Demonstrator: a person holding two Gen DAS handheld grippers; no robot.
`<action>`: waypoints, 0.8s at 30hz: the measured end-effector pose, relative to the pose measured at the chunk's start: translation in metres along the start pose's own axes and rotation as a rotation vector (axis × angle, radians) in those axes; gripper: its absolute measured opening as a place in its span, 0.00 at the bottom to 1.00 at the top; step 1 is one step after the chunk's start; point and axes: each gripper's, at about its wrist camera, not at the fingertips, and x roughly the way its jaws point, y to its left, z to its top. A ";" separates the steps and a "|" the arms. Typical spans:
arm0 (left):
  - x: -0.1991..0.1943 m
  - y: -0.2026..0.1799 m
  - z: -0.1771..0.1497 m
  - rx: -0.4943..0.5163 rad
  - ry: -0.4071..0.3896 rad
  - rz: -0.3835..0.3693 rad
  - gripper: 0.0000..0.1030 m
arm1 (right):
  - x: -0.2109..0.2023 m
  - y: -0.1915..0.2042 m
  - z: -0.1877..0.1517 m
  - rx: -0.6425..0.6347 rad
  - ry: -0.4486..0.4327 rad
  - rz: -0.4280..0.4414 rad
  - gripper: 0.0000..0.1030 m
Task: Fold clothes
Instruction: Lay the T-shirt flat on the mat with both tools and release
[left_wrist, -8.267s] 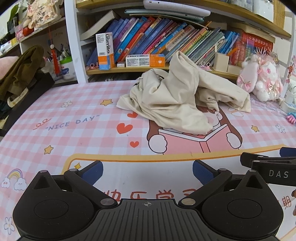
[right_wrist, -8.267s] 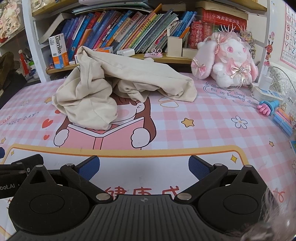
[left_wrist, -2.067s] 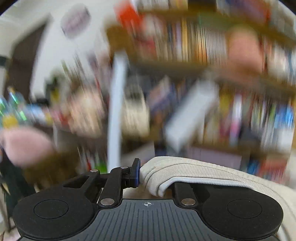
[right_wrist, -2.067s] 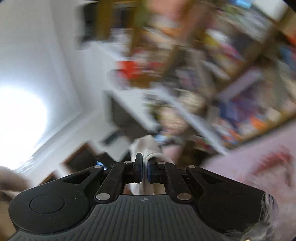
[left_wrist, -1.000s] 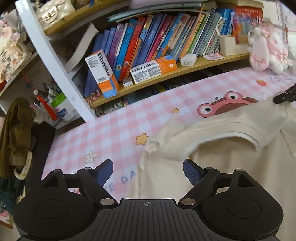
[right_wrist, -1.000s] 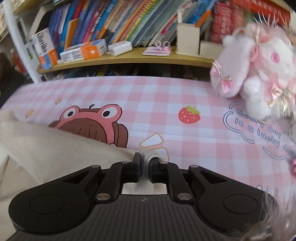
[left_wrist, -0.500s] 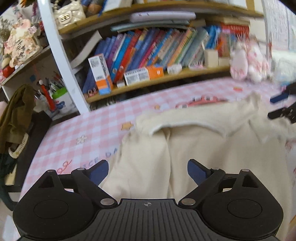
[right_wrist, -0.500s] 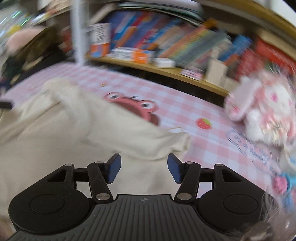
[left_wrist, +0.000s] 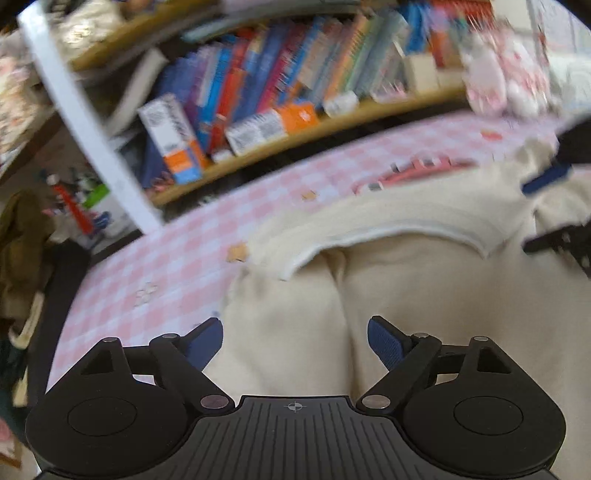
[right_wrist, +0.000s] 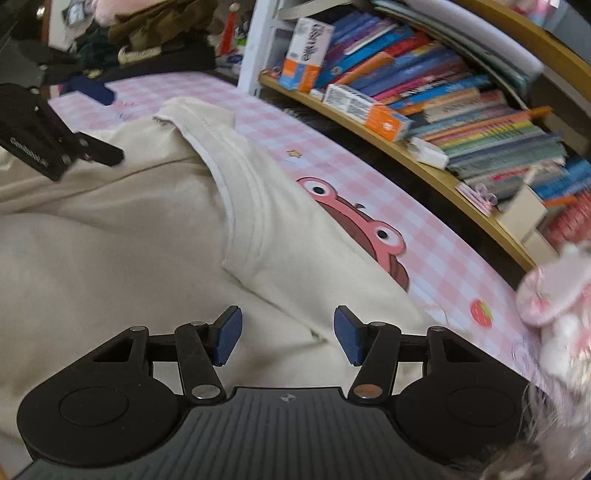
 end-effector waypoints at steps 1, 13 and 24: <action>0.006 -0.003 0.000 0.025 0.012 0.000 0.85 | 0.005 0.002 0.003 -0.022 0.009 -0.004 0.51; 0.008 0.095 0.008 -0.267 0.009 -0.188 0.06 | 0.016 -0.067 0.040 0.158 -0.037 -0.016 0.01; 0.015 0.109 0.001 -0.246 -0.016 -0.277 0.59 | 0.055 -0.129 0.073 0.315 -0.035 -0.225 0.01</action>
